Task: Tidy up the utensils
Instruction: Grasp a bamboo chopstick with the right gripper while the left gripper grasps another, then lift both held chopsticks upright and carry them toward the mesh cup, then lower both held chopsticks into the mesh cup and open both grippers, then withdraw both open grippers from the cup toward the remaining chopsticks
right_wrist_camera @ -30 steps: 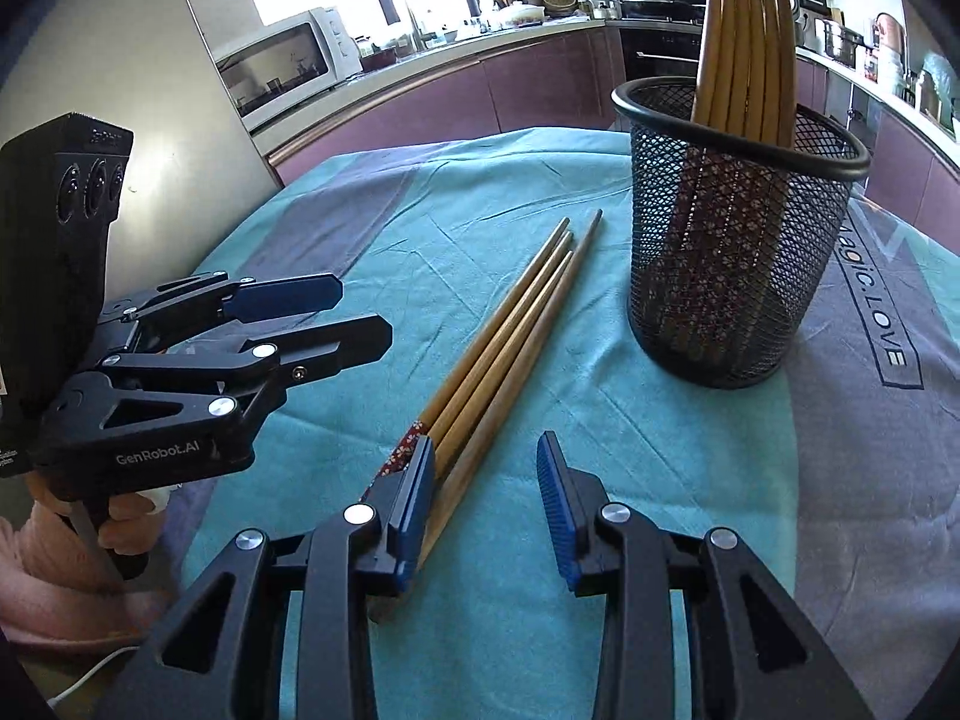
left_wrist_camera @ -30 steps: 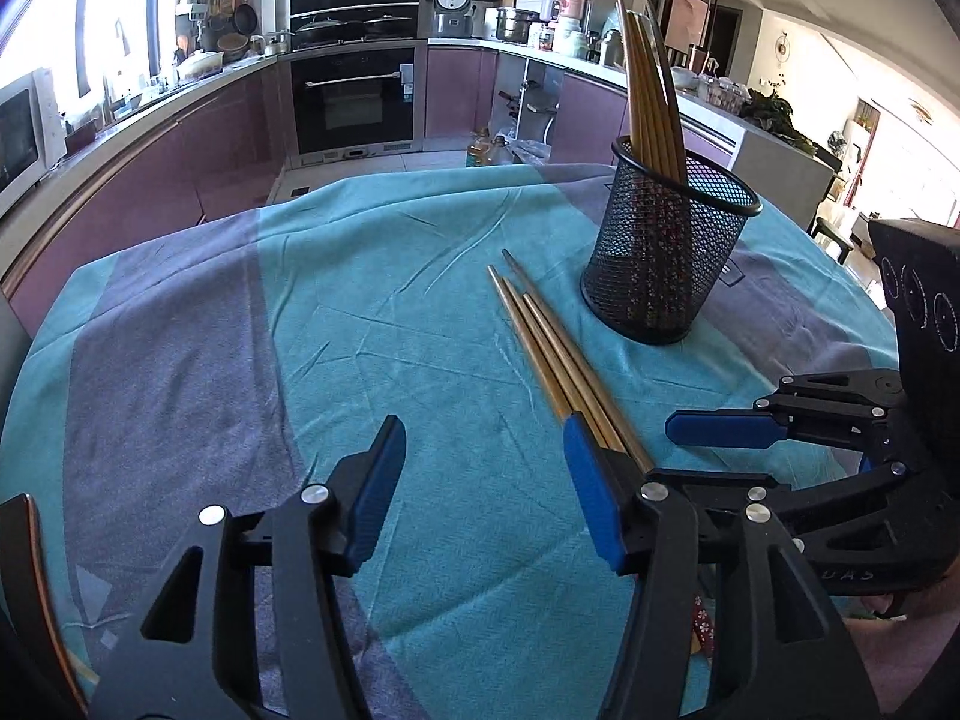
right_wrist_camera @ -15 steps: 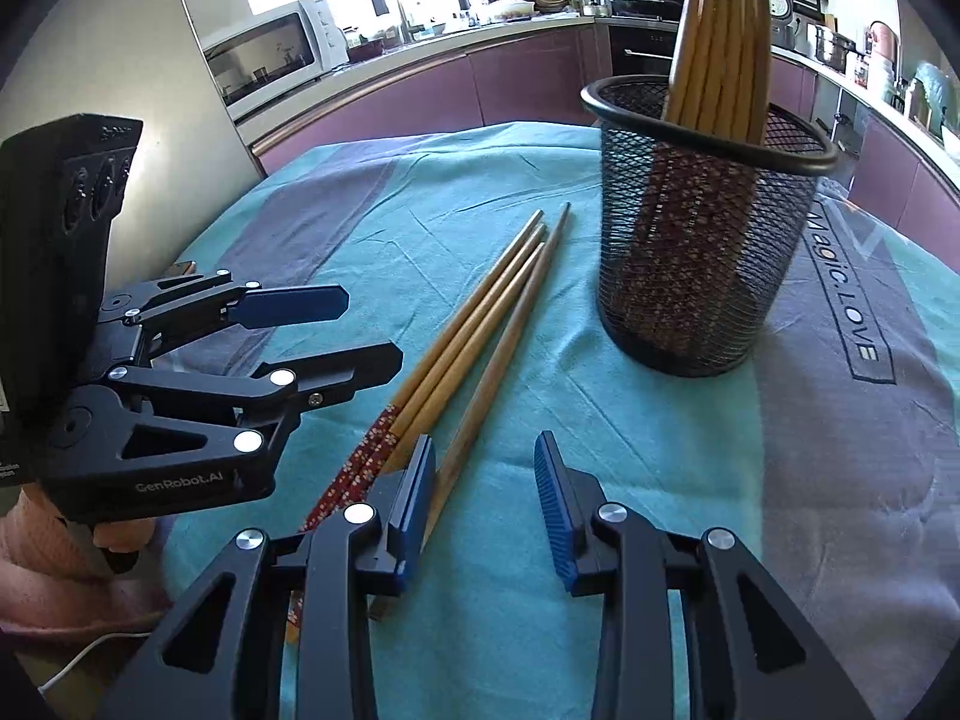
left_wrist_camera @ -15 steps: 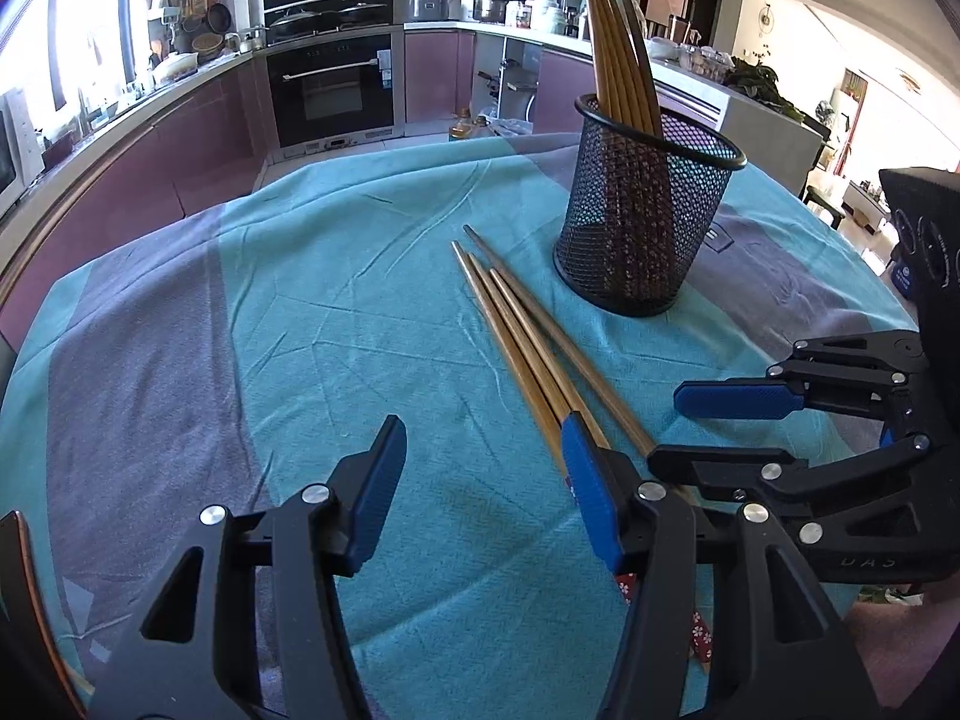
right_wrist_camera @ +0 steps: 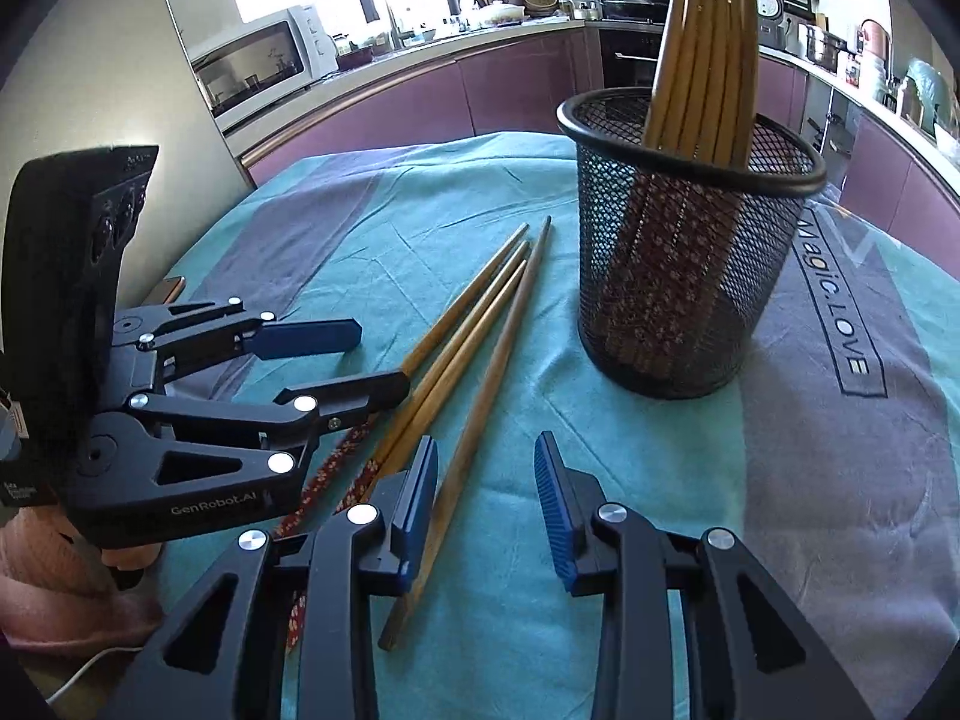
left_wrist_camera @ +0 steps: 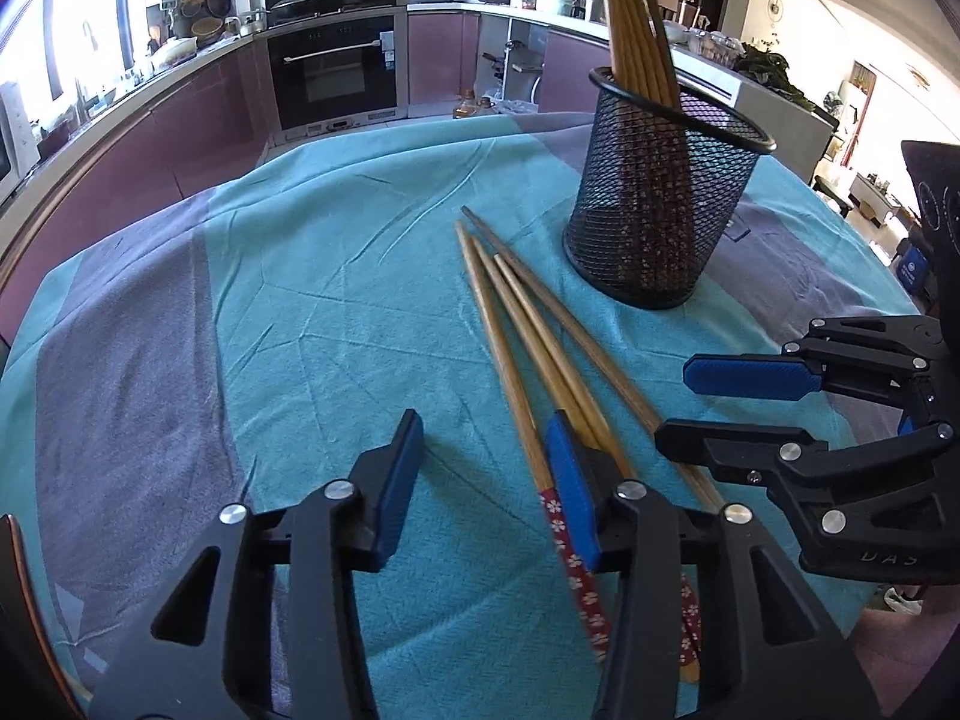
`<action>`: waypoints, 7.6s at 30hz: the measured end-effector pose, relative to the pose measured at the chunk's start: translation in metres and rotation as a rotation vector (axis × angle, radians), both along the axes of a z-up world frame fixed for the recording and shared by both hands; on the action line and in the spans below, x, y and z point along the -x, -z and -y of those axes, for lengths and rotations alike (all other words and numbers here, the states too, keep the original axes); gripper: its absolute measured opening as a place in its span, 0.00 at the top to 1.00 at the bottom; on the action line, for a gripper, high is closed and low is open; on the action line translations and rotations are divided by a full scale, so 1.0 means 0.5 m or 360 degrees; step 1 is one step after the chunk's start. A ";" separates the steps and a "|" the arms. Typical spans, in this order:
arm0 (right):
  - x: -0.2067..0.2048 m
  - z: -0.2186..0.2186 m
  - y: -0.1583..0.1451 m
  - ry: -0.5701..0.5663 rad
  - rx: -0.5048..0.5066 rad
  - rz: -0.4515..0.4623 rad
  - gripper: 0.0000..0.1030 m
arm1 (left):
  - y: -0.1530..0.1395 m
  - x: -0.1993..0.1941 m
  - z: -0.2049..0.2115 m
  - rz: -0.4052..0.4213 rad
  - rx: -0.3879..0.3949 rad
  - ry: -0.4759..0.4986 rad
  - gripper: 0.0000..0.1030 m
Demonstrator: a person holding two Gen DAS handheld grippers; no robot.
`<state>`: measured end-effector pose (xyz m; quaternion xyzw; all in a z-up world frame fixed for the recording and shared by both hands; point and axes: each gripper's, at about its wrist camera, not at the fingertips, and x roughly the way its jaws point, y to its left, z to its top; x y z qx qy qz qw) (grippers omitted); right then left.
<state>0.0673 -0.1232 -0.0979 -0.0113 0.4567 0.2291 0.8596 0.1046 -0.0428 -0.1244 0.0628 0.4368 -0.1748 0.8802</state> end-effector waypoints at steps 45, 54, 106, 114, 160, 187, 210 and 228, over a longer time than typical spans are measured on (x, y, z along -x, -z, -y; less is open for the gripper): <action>-0.030 0.011 0.007 -0.0008 -0.0107 -0.0063 0.92 | 0.005 -0.013 0.018 -0.0095 0.0091 0.0048 0.92; -0.053 -0.011 0.016 -0.0007 -0.0092 -0.0061 0.92 | 0.008 -0.039 0.029 -0.0115 0.0090 0.0083 0.86; 0.016 0.105 -0.153 0.0093 -0.0347 0.0327 0.94 | -0.218 0.056 -0.015 0.0238 0.0395 0.0164 0.93; 0.017 0.114 -0.173 0.0100 -0.0361 0.0378 0.94 | -0.251 0.065 -0.020 0.0280 0.0448 0.0170 0.93; -0.014 0.155 -0.299 0.0118 -0.0352 0.0663 0.94 | -0.331 0.011 0.034 0.0485 0.0479 0.0236 0.93; -0.085 0.159 -0.283 0.0201 -0.0240 0.0636 0.94 | -0.335 -0.023 0.087 0.0530 0.0458 0.0230 0.93; -0.128 0.139 -0.211 0.0170 -0.0140 0.0338 0.94 | -0.251 -0.079 0.151 0.0229 0.0400 0.0296 0.93; -0.142 0.157 -0.196 0.0263 -0.0209 0.0308 0.90 | -0.215 -0.119 0.162 0.0149 0.0392 0.0276 0.92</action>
